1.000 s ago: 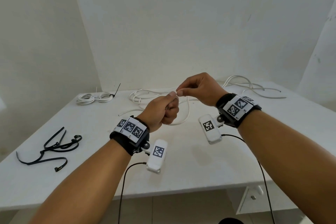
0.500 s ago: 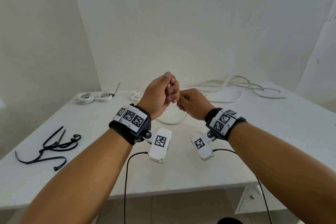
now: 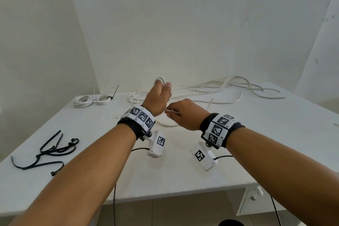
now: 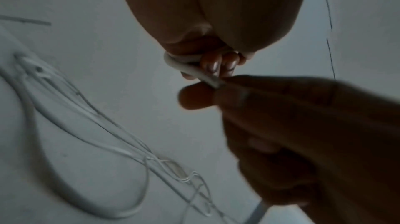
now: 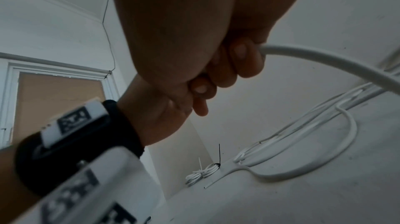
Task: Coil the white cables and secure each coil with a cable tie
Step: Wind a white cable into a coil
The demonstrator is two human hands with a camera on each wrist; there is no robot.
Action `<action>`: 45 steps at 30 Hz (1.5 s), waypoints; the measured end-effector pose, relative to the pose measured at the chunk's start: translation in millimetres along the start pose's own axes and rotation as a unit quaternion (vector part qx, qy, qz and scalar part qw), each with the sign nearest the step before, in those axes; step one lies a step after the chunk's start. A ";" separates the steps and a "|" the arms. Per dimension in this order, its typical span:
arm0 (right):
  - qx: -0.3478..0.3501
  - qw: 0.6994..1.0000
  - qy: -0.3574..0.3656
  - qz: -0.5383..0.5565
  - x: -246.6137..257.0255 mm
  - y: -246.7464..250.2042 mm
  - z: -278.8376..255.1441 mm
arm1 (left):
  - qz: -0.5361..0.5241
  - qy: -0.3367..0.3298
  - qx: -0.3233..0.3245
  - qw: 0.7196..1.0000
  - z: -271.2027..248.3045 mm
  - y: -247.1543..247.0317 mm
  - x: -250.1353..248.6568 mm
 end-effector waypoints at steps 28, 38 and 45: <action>-0.109 0.961 0.014 0.254 -16.8 52.9 12.3 | -0.215 0.068 0.218 0.950 -49.9 6.8 -5.6; -0.177 0.943 0.002 0.282 -8.8 37.4 14.9 | -0.449 0.038 0.145 0.881 -41.8 17.7 -37.3; -0.129 0.974 -0.002 0.185 -4.8 17.9 14.7 | -0.475 0.034 0.050 0.878 -35.2 22.1 -47.8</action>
Point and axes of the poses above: each hand's wrist, its own z-axis towards the middle knuckle, its own y-axis out of the back of the hand, x = y × z, the point moved 3 cm from there along z, towards the middle knuckle, and after that the axes turned 6 degrees about z, right-handed, at the moved point
